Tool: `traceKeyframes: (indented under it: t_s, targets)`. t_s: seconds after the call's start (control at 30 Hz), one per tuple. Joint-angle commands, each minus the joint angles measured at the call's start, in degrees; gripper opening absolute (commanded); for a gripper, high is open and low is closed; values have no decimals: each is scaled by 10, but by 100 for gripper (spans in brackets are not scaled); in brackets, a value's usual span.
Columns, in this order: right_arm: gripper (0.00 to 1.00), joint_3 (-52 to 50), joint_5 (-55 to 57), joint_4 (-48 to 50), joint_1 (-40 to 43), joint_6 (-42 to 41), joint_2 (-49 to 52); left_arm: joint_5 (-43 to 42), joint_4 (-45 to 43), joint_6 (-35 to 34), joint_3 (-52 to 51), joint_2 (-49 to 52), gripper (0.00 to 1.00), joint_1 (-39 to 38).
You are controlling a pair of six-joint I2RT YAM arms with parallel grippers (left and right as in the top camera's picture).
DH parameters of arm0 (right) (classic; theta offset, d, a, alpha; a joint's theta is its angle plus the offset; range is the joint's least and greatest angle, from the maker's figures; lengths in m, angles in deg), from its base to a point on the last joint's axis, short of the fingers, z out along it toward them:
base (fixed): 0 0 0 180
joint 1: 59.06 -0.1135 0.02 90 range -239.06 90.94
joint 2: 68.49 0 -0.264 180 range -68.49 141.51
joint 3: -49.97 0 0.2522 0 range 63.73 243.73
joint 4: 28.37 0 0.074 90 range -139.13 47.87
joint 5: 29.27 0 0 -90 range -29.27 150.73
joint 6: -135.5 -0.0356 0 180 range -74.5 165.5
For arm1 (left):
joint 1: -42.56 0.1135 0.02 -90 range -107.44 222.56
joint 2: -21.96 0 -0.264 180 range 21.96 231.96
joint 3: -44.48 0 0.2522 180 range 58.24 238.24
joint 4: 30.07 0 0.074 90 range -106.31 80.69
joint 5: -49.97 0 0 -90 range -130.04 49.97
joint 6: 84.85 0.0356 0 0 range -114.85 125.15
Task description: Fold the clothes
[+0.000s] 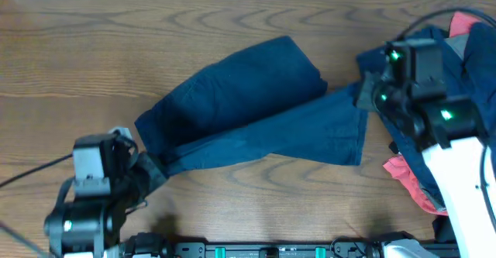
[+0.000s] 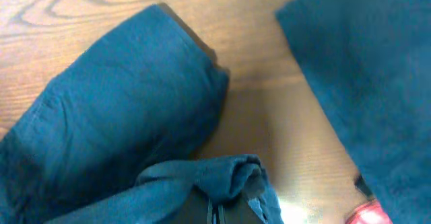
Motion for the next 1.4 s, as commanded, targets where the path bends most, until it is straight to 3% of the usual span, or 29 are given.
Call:
traceKeyframes:
  t_s: [0.0, 0.23, 0.53, 0.77, 1.27, 1.33, 1.37]
  targets:
    - [1, 7, 57, 42, 2, 58, 30, 100, -10, -50, -8, 41, 7, 3]
    - [1, 7, 57, 141, -25, 68, 103, 186, -54, -122, -8, 155, 6, 3]
    - [1, 7, 38, 235, -55, 68, 187, 247, -143, -162, -8, 271, 6, 5]
    - [1, 7, 35, 327, -76, 68, 258, 246, -189, -202, -8, 321, 6, 24]
    - [1, 7, 31, 490, -102, 65, 383, 247, -316, -202, -8, 430, 7, 25]
    - [2, 7, 12, 524, -102, 65, 391, 246, -338, -202, -8, 440, 13, 25]
    - [9, 7, 7, 541, -102, 65, 396, 246, -350, -202, -8, 444, 17, 25]
